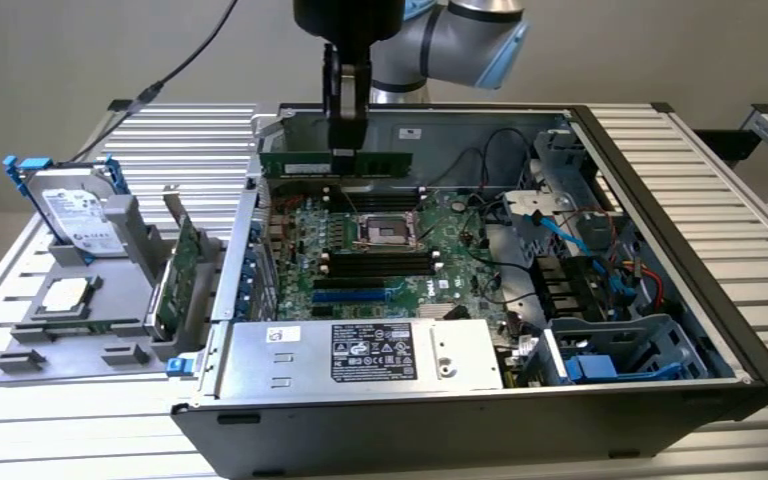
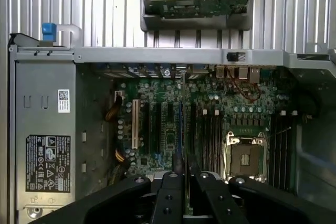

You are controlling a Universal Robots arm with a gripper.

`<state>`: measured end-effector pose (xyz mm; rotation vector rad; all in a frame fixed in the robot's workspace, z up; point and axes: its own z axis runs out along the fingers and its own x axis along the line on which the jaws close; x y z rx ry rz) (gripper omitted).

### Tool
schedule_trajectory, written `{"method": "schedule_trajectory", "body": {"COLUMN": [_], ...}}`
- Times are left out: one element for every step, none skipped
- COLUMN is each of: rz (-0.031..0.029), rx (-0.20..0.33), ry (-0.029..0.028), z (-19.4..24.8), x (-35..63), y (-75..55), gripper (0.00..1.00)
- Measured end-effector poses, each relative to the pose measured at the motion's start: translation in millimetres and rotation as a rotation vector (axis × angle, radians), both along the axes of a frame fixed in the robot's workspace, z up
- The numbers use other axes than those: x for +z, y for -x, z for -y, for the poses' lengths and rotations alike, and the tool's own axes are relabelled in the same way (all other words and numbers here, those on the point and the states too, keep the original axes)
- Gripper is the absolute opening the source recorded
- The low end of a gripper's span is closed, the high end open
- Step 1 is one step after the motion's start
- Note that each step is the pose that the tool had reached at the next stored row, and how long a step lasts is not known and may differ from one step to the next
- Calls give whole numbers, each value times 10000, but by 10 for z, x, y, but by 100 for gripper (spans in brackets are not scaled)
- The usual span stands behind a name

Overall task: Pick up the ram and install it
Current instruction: 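Pick up the ram and move it above insertion slot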

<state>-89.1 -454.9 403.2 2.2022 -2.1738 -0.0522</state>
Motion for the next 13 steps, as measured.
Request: {"method": "schedule_trajectory", "body": {"rz": [0,0,-1,-1,0,-1,0,-1,0,-1,-1,0,0], "rx": [0,0,1,1,1,0,0,-1,0,0,0,1,1], "ry": [-30,-58,-82,-102,-118,-138,-147,-155,-164,-171,-178,-185,-192], "z": [-13,-25,-40,-55,-71,-98,-116,-134,-149,-165,-179,-193,-207], "x": [-5,-11,-18,-26,-35,-50,-62,-74,-87,-99,-112,-127,-141], "y": [-24,-48,-72,-93,-115,-149,-171,-195,-218,-241,-264,-287,-308], "gripper": [14,14,14,14,14,14,14,14,14,14,14,14,14]}}
